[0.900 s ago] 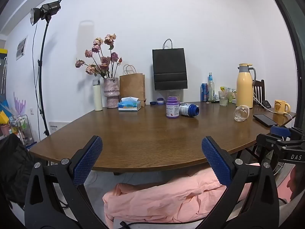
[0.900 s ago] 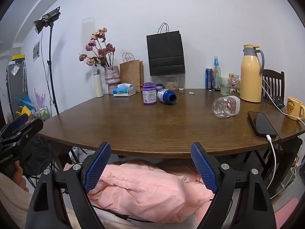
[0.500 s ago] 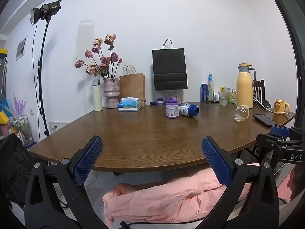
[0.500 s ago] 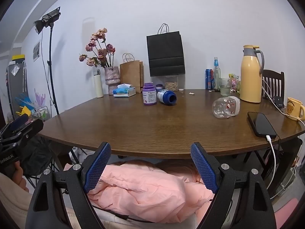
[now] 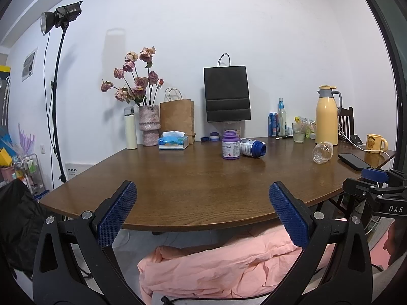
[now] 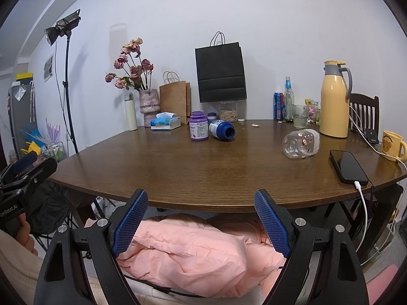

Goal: Flip cup upright

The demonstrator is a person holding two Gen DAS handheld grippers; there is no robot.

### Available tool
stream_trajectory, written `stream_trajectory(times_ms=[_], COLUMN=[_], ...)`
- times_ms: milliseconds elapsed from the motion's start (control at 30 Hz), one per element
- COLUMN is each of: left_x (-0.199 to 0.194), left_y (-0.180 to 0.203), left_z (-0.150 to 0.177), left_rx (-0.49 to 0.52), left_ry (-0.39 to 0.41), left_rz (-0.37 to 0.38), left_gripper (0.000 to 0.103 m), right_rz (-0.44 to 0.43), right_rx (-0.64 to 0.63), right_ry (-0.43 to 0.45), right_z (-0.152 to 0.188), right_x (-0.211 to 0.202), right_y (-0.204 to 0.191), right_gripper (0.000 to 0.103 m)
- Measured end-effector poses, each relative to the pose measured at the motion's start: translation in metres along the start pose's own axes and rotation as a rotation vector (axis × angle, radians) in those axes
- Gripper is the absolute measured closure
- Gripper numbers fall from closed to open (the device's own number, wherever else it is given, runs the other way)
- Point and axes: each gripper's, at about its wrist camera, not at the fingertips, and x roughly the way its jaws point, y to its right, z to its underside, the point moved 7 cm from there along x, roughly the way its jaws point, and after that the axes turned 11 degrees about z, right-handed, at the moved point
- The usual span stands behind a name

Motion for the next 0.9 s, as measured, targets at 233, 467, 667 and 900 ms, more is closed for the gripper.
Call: stream_trajectory(times_ms=[233, 467, 667, 900], left_x=[-0.002, -0.002, -0.002, -0.002], left_y=[-0.002, -0.003, -0.003, -0.003], left_z=[-0.01, -0.013, -0.013, -0.012], left_rx=[0.003, 0.005, 0.006, 0.006], left_ry=[0.024, 0.037, 0.039, 0.039], left_rz=[-0.003, -0.005, -0.004, -0.003], left_gripper=[0.0, 0.0, 0.0, 0.0], right_rz=[0.009, 0.011, 0.013, 0.011], right_rx=[-0.009, -0.018, -0.017, -0.018], right_ry=[0.025, 0.039, 0.04, 0.041], right_z=[-0.01, -0.013, -0.011, -0.011], right_x=[-0.004, -0.005, -0.006, -0.006], right_y=[0.004, 0.002, 0.002, 0.003], right_gripper=[0.013, 0.013, 0.013, 0.013])
